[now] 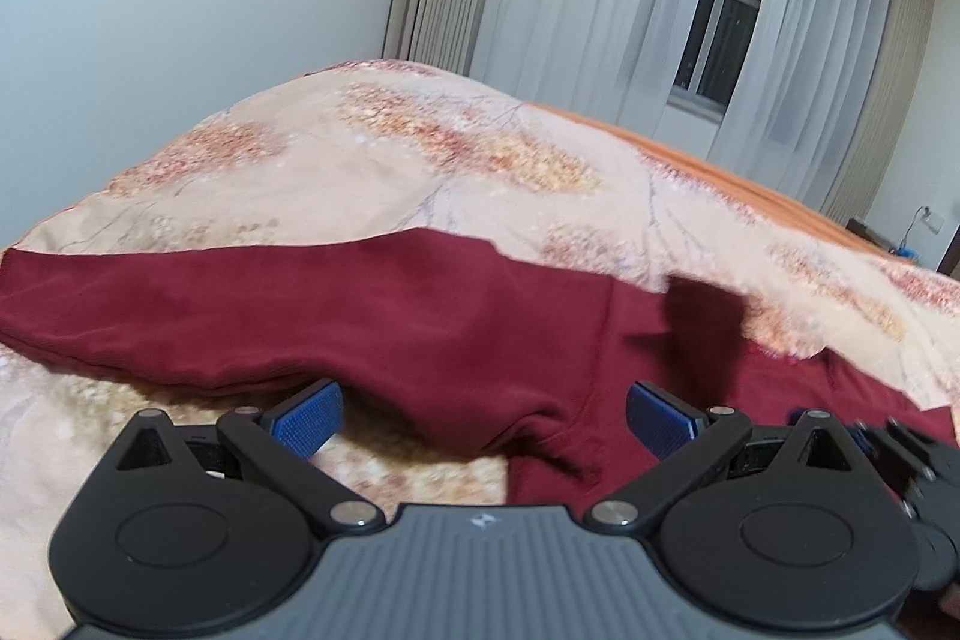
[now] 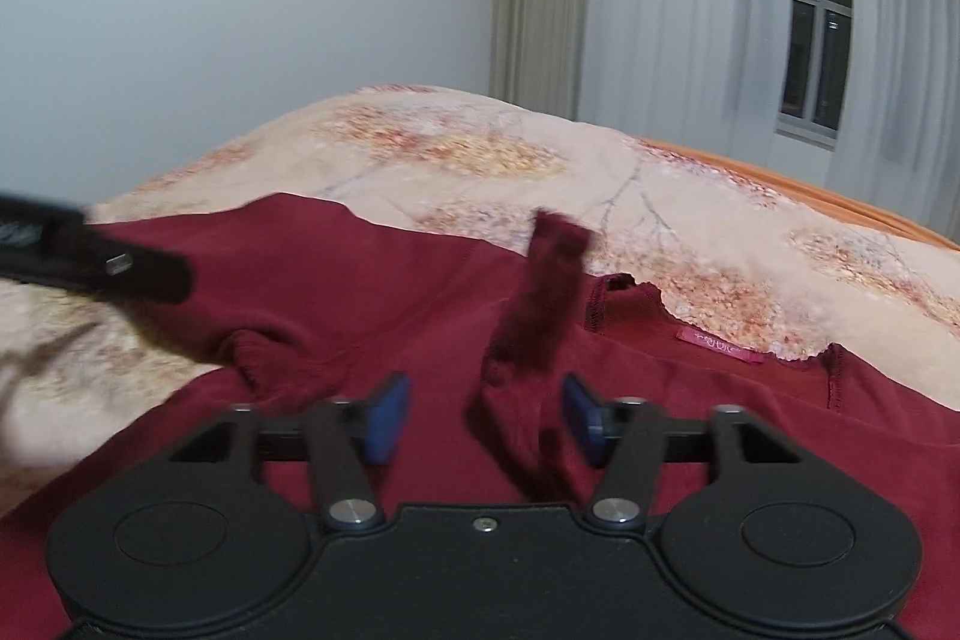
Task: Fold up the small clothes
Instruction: 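Carry the held sleeve across the sweater body toward the other sleeve, then open the right gripper to lay the sleeve on the body and withdraw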
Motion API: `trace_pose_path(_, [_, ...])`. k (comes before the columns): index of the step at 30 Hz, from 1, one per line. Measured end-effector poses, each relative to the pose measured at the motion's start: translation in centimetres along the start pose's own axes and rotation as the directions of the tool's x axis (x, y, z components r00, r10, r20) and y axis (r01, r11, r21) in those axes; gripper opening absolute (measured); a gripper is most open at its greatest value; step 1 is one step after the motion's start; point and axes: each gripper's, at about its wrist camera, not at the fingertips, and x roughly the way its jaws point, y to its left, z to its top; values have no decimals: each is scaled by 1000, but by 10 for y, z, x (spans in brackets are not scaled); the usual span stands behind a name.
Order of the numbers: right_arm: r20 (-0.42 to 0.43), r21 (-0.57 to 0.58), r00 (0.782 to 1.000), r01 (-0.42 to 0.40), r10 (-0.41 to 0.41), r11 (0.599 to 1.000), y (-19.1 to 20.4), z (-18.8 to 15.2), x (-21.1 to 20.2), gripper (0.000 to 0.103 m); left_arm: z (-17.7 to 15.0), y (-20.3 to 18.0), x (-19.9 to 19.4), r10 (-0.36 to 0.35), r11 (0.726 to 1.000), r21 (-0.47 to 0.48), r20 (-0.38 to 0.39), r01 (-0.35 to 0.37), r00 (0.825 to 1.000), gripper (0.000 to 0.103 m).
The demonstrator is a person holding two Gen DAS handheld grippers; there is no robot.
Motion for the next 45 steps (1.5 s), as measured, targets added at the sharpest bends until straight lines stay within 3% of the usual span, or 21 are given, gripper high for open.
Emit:
trace_pose_path(4, [27,26,999,19,-20,999,-24,-10,-34,89,-2,-17,9,-40,999,2,13,40,999,103])
trace_pose_path(8, [87,12,982,167,-167,986,-59,-27,-71,100,-9,-41,26,-66,997,28,34,65,997,103])
trace_pose_path(10, [111,20,954,278,-278,961,-82,-37,-88,102,-14,-53,35,-53,998,31,79,51,995,103])
trace_pose_path(13, [109,82,894,428,-435,900,-123,-48,-102,102,-21,-69,52,-14,999,42,112,9,994,103])
trace_pose_path(14, [95,123,875,463,-475,878,-140,-51,-105,102,-24,-72,58,-5,999,44,112,0,994,103])
trace_pose_path(16, [81,216,863,473,-498,854,-173,-56,-112,102,-27,-76,70,9,999,44,87,-13,996,103])
trace_pose_path(18, [57,314,881,431,-470,846,-204,-58,-114,98,-30,-77,79,26,998,49,60,-29,998,103])
trace_pose_path(21, [-12,468,934,322,-358,823,-249,-63,-109,77,-35,-76,88,49,997,58,27,-51,998,103])
trace_pose_path(23, [-56,507,944,306,-324,806,-264,-68,-102,46,-38,-77,91,61,995,78,22,-63,998,103])
trace_pose_path(24, [-73,504,946,309,-317,806,-267,-70,-98,38,-41,-79,92,68,994,89,23,-70,997,103])
trace_pose_path(25, [-81,494,947,308,-310,813,-266,-70,-91,19,-43,-80,93,75,992,100,24,-77,997,103])
trace_pose_path(26, [-82,480,945,316,-317,818,-266,-70,-90,7,-44,-81,94,82,990,112,27,-85,996,103])
trace_pose_path(30, [-74,428,922,373,-379,823,-262,-70,-91,6,-47,-85,97,100,985,135,30,-103,995,103])
trace_pose_path(33, [-105,402,914,400,-393,824,-261,-77,-86,15,-47,-84,98,98,986,136,30,-101,995,103])
trace_pose_path(36, [-61,402,903,412,-425,818,-252,-81,-104,36,-48,-83,97,95,986,135,34,-98,995,103])
trace_pose_path(37, [-39,399,902,409,-430,821,-247,-82,-112,47,-48,-83,97,95,986,136,35,-99,995,103])
trace_pose_path(38, [-17,392,903,401,-429,828,-241,-83,-120,58,-48,-83,97,94,986,136,36,-98,995,103])
trace_pose_path(45, [82,262,910,373,-406,890,-180,-99,-170,90,-49,-82,97,89,987,133,43,-94,995,103])
